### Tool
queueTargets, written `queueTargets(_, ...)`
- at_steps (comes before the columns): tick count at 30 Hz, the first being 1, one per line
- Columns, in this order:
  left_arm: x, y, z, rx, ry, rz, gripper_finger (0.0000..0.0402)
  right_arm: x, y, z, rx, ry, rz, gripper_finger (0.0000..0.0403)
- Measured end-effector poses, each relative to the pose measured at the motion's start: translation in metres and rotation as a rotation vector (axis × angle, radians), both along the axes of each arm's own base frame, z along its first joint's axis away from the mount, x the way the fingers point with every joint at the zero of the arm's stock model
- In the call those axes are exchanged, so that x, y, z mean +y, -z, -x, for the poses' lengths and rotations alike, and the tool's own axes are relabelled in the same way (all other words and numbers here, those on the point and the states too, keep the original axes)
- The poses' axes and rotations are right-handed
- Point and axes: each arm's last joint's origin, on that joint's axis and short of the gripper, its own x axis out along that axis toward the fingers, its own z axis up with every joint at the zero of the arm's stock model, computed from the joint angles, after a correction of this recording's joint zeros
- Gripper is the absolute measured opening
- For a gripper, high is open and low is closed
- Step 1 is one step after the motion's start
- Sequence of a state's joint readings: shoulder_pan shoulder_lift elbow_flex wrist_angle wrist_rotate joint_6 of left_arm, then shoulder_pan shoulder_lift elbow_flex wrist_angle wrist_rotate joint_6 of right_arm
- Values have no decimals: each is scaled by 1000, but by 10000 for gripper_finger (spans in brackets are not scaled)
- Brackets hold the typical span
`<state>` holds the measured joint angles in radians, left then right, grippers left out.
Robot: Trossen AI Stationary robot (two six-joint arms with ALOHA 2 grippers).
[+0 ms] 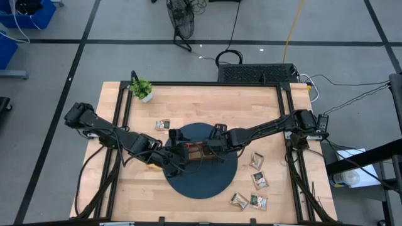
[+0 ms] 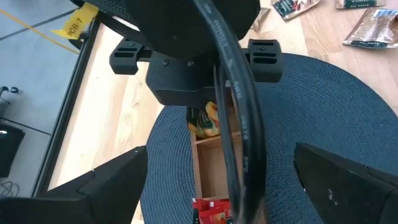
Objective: Pick & Place Tea
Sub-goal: Put the bottom yellow tea bag into the right section of the wooden organizer
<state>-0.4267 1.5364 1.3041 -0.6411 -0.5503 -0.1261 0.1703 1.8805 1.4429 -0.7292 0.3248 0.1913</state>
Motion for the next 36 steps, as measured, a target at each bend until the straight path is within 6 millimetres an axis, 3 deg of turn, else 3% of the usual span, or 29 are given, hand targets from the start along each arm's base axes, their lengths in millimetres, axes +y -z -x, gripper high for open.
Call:
queueTargets(6, 0, 1, 1, 10, -8, 3, 397, -1, -3, 0, -18, 8, 18, 61)
queueTargets(10, 0, 1, 1, 10, -9, 4, 397, 3, -16, 2, -80, -5, 5, 67)
queueTargets(15, 1, 1, 1, 12, -9, 2, 397, 27, -26, 2, -124, -211, -6, 34)
queueTargets(18, 0, 1, 1, 12, -9, 2, 397, 37, -18, 0, -106, -282, 14, 7)
queueTargets(29, 1, 1, 1, 7, -23, 17, 397, 10, 36, -10, 111, -207, -24, 0)
queueTargets(36, 1, 1, 1, 9, -23, 16, 397, 11, 39, -11, 120, -218, -69, 0)
